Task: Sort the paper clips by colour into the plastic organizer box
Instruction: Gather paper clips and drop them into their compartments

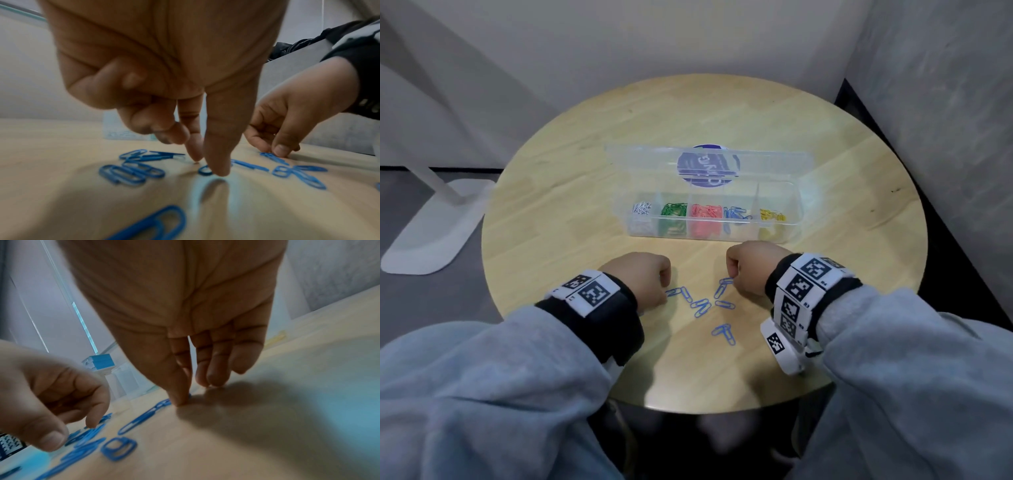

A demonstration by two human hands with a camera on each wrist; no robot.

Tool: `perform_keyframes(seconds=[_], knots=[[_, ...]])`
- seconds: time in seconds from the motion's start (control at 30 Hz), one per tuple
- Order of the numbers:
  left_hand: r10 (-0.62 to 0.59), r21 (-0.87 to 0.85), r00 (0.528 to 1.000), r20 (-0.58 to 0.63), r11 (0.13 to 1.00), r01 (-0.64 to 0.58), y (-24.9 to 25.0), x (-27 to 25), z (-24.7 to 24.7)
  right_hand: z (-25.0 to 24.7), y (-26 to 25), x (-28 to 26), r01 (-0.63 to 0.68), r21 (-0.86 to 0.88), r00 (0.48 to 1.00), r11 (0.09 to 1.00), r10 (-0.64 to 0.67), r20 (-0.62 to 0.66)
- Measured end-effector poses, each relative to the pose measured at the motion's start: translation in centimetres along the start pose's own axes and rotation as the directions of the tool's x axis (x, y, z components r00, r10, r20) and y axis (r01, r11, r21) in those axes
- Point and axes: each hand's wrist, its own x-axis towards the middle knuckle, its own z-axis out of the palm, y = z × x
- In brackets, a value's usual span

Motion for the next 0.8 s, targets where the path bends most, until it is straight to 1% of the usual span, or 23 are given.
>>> perform_keyframes(seconds=[0.2, 0.27, 0.37, 0.43, 0.47, 0.5, 0.53, 0.57, 0.6, 0.63, 0.67, 0.7, 0.73, 0.8], knots=[[0.022, -0.013, 1.000, 0.017, 1.000, -0.022, 0.5, 0.2, 0.3, 0.3, 0.2, 0.1, 0.043, 0.034, 0.999, 0.999, -0.042, -0.028], [0.020, -0.018, 1.000, 0.022, 1.000, -0.019, 0.5, 0.3, 0.4, 0.1, 0.0, -0.1, 0.058, 0.008, 0.998, 0.998, -0.058, -0.002], [0.016, -0.046, 1.000, 0.027, 0.999, -0.014, 0.4, 0.0, 0.3, -0.1, -0.4, -0.7, 0.061, -0.084, 0.996, 0.995, -0.055, 0.073], [0.023, -0.120, 0.999, 0.046, 0.993, -0.017, 0.0, -0.3, -0.2, -0.5, -0.2, -1.0, 0.058, -0.069, 0.995, 0.996, -0.052, 0.088], [0.035, -0.217, 0.997, 0.072, 0.976, -0.019, -0.2, -0.3, -0.5, -0.9, 0.2, -1.0, 0.061, 0.001, 0.995, 0.998, -0.061, 0.082], [0.060, -0.379, 0.993, 0.102, 0.925, -0.017, -0.5, -0.3, -1.0, -1.5, 0.6, -1.1, 0.065, 0.139, 0.995, 0.988, -0.075, 0.066], [0.089, -0.578, 0.989, 0.121, 0.816, -0.003, -0.7, -0.5, -1.7, -2.1, 1.0, -1.2, 0.070, 0.333, 0.995, 0.940, -0.089, 0.043], [0.102, -0.762, 0.989, 0.111, 0.647, 0.019, -0.9, -0.6, -2.4, -2.7, 1.4, -1.4, 0.081, 0.535, 0.994, 0.841, -0.105, 0.014], [0.098, -0.888, 0.992, 0.082, 0.459, 0.028, -1.2, -0.7, -3.0, -3.3, 1.7, -1.6, 0.094, 0.703, 0.993, 0.705, -0.117, -0.016], [0.089, -0.949, 0.995, 0.051, 0.315, 0.021, -1.6, -0.8, -3.6, -3.6, 2.0, -1.7, 0.098, 0.822, 0.992, 0.560, -0.123, -0.034], [0.080, -0.973, 0.996, 0.028, 0.231, 0.009, -2.0, -0.8, -4.1, -3.8, 2.2, -1.8, 0.088, 0.896, 0.991, 0.436, -0.130, -0.034], [0.082, -0.985, 0.997, 0.008, 0.175, -0.006, -2.3, -1.0, -4.5, -3.8, 2.3, -1.7, 0.066, 0.931, 0.991, 0.358, -0.135, -0.018], [0.092, -0.991, 0.996, -0.006, 0.129, -0.018, -2.6, -1.1, -4.8, -3.7, 2.2, -1.6, 0.040, 0.944, 0.990, 0.328, -0.143, 0.008], [0.107, -0.999, 0.994, -0.004, 0.053, -0.009, -3.0, -1.2, -5.1, -3.3, 1.9, -1.5, 0.000, 0.940, 0.984, 0.342, -0.167, 0.061]])
